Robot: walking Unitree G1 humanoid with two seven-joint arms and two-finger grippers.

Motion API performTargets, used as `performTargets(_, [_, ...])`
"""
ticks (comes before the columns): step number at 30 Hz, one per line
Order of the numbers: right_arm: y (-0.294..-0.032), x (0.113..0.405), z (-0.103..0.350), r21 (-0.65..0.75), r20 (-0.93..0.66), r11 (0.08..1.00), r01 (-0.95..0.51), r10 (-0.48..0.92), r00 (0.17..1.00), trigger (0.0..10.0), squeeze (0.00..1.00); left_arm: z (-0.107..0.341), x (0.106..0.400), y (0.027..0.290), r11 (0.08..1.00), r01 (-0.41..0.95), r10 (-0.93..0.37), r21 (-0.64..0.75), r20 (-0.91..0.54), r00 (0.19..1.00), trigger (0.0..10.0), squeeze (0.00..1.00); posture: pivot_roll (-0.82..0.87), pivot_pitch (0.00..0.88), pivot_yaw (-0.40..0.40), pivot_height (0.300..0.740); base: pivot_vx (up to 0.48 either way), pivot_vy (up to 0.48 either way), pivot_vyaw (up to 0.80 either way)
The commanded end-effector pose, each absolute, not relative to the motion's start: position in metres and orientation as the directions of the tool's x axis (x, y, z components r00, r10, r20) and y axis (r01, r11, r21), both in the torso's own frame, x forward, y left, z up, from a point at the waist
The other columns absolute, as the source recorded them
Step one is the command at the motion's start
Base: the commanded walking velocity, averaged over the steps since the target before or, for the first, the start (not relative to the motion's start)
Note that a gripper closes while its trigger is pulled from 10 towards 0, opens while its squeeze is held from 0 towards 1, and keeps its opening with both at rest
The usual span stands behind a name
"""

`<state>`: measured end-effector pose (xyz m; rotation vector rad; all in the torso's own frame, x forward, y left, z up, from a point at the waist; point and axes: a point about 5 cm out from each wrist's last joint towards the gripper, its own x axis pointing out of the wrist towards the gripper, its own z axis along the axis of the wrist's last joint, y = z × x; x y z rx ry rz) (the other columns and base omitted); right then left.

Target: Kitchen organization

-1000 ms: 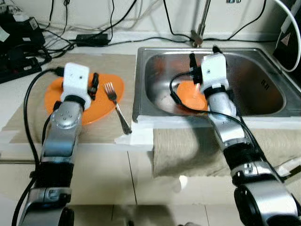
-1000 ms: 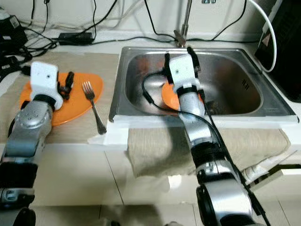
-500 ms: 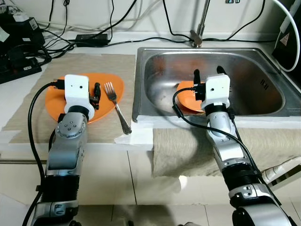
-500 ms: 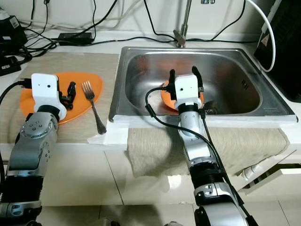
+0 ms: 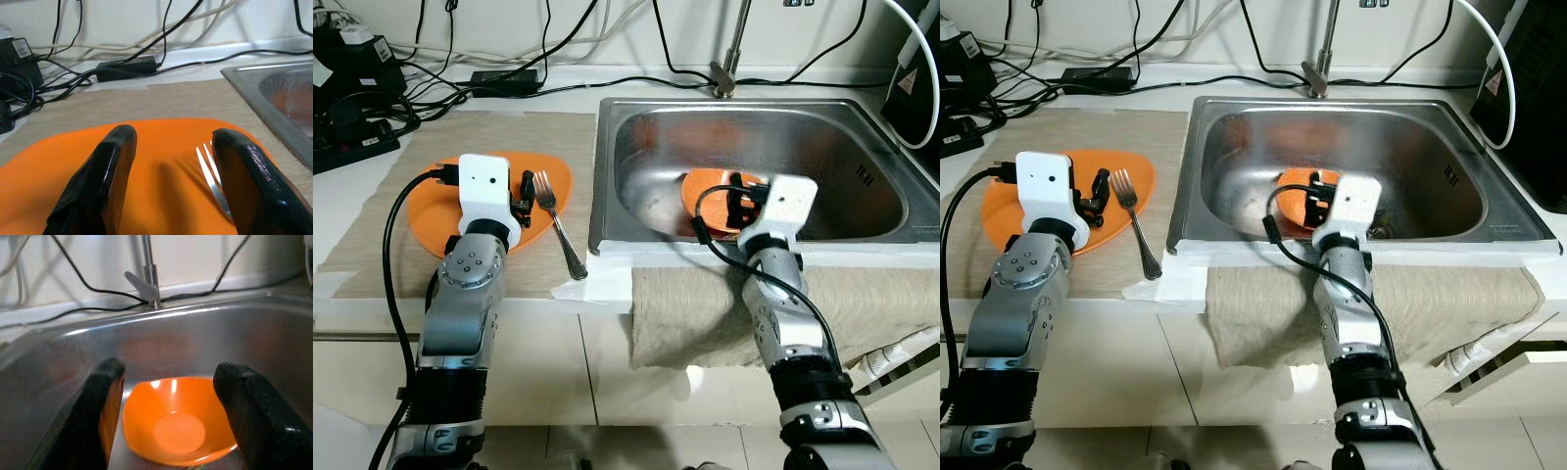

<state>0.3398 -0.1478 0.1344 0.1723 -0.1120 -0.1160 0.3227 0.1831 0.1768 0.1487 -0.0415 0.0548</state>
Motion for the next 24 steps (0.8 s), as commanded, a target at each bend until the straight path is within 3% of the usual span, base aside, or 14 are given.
performTargets(1, [-0.146,0.337,0.135,0.212,0.087,0.974,0.083,-0.104,0.991,10.0,0.00,0.180,0.320,0.183,0.986,-0.068,0.059,0.151,0.066,0.996,10.0,0.00,0.02,0.000,0.034,0.740,0.000,0.000,0.00])
performTargets(9, [-0.146,0.308,0.132,-0.010,0.047,0.998,-0.066,0.067,0.997,10.0,0.00,0.166,0.291,0.185,0.991,-0.031,0.033,0.134,-0.016,0.999,10.0,0.00,0.03,0.000,0.026,0.740,0.000,0.000,0.00])
performTargets(13, [-0.149,0.304,0.132,-0.023,0.039,0.997,-0.075,0.076,0.996,10.0,0.00,0.166,0.289,0.184,0.992,-0.028,0.030,0.122,-0.014,0.999,10.0,0.00,0.03,0.000,0.022,0.740,0.000,0.000,0.00])
performTargets(24, [-0.167,0.273,0.171,-0.139,0.169,0.990,0.000,0.023,0.985,10.0,0.00,0.203,0.273,0.179,0.991,-0.017,-0.008,0.131,0.187,0.982,10.0,0.00,0.04,0.000,0.014,0.740,0.000,0.000,0.00])
